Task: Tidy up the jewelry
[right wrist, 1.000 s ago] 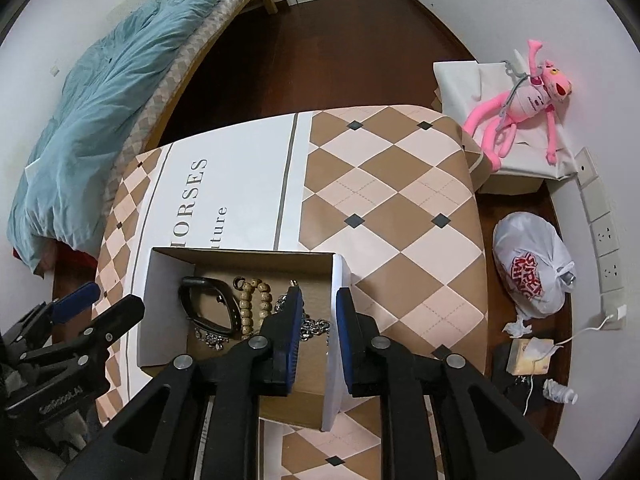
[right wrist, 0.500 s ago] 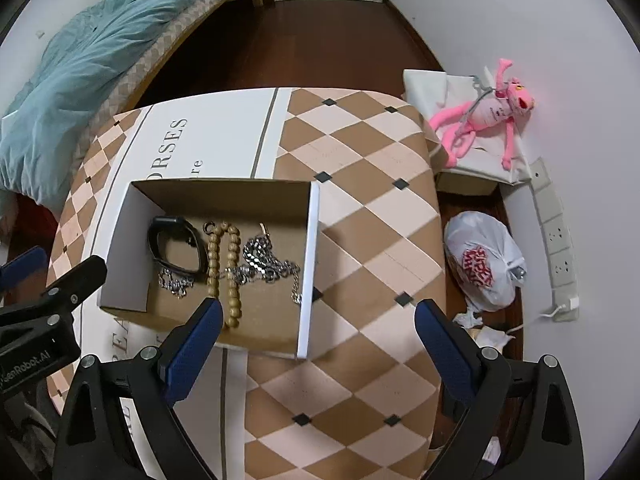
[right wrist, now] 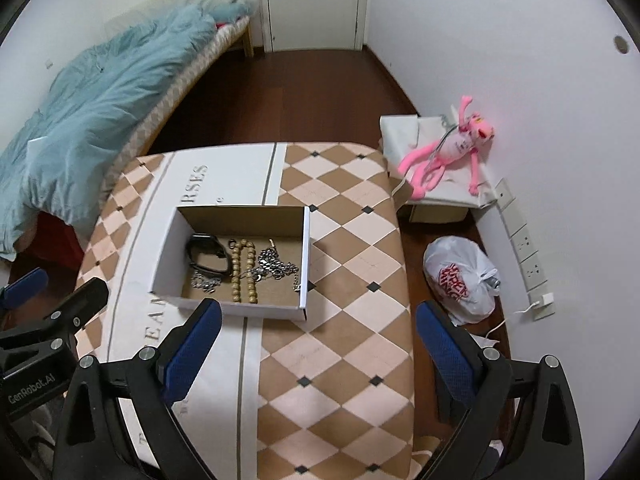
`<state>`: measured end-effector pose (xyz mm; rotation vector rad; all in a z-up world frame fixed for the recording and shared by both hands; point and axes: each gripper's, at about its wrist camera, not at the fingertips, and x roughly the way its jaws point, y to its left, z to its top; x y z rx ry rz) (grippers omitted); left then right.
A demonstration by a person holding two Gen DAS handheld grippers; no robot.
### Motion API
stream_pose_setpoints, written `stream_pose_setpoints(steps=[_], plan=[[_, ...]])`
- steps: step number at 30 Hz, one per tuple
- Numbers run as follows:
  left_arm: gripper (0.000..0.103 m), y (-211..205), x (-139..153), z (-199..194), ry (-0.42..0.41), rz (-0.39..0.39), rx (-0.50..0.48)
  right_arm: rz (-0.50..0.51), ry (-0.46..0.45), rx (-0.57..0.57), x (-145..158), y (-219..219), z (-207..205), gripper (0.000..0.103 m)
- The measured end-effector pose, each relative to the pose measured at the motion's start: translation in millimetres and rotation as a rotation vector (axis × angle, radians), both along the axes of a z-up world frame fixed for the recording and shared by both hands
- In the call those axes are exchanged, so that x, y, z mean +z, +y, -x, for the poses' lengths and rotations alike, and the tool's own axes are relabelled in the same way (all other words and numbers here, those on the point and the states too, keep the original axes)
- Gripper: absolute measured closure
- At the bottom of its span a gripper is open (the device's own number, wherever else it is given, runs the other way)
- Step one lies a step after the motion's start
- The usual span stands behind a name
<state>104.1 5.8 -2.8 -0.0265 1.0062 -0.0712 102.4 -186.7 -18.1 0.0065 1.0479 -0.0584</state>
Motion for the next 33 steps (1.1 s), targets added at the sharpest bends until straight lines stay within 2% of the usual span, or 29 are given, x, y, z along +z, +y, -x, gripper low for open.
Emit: stream_pose_setpoints(steps=[8,19,23,33], plan=[[0.001,9,53,46,-0.116,-0.007,0.000,-0.006,-0.110,-0.004,54,5,51,0.004],[0.001,16,99,87,-0.185,0.008,0.012,-0.005,-0.228,0.006,116,12,103,0.000],[0.001,15,108,95,-0.209,-0.003,0.004,-0.004,-0.248,0.002,127,12,112,0.000],[0.001,14,109,98,-0.202,-0.011,0.013,0.005,-0.243,-0.006,134,10,116,0.000]])
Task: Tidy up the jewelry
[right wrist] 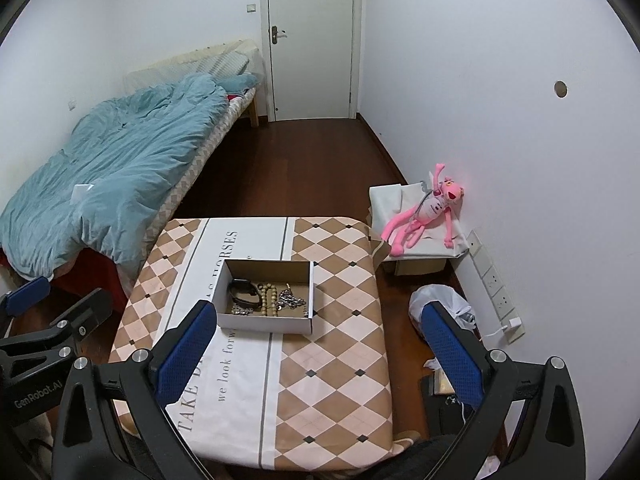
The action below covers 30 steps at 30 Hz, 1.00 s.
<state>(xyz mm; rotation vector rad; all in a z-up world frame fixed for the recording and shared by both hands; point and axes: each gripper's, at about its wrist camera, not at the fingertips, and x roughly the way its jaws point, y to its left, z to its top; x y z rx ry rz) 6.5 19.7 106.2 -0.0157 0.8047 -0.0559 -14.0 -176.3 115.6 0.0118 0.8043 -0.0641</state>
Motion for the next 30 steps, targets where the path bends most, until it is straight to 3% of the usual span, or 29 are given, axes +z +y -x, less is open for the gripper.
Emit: stream_pose_setpoints(steps=[20,30], plan=[[0.001,-8,-34,-80,0.141,-0.042,0.029,0.030,0.145,-0.011,-41,-4,-94,0.000],[0.001,-11,-48,-89,0.182,-0.039,0.021,0.035,0.195,-0.009,-57,-3,-110,0.000]])
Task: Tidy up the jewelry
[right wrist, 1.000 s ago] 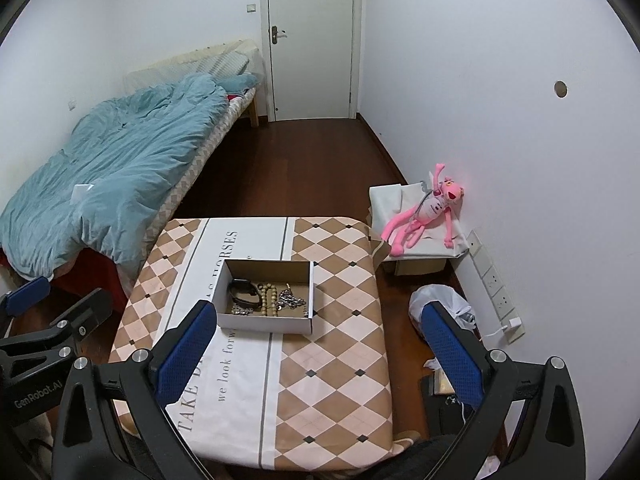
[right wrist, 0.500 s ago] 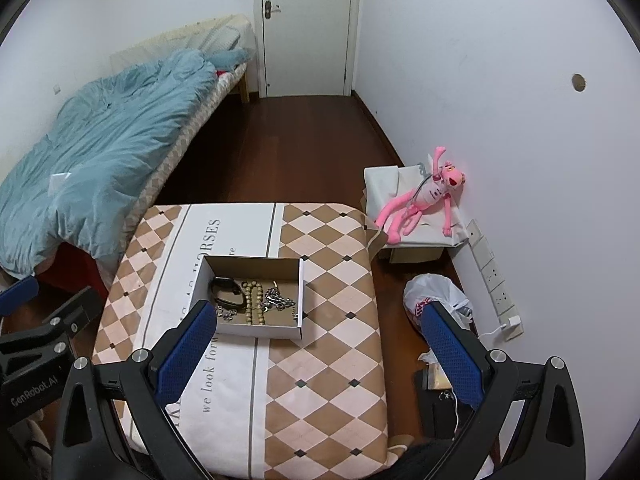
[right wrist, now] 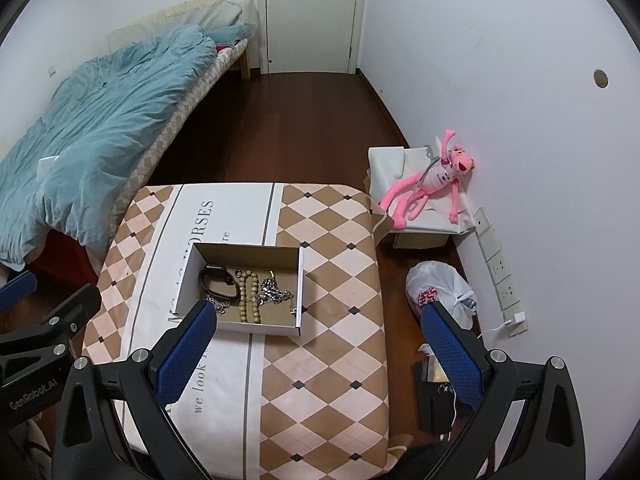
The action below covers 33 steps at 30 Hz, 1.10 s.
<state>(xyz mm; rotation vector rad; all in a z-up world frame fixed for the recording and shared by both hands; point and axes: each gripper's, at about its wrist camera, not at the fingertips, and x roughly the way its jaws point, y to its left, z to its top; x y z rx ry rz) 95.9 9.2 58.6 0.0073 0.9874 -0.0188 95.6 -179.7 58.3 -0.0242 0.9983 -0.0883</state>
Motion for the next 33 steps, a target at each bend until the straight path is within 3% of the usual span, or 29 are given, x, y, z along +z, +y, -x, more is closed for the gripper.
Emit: stream_pose_setpoints(steps=[33], plan=[[0.001,1.4,-8.7,6.4,0.018,-0.011,-0.011,-0.004,0.039,0.013,-9.1,1.3,5.2,0.000]])
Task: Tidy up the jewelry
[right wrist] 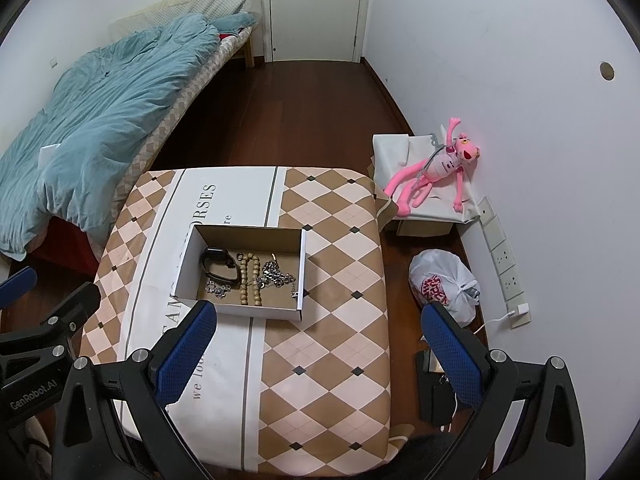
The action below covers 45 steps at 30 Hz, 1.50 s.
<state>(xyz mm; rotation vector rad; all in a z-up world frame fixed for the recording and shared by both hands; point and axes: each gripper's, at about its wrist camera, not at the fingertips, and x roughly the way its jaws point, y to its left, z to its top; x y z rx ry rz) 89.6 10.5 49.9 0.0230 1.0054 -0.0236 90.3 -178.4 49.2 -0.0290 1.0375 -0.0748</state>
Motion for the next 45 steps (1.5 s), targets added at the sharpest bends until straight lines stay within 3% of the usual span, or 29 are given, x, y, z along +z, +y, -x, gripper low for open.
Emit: stream_pose_setpoints(steps=[45], plan=[[0.001,-3.7,2.3,0.0,-0.001,0.003,-0.013,-0.002,0.014,0.002,-5.0,-2.1,4.7,0.000]])
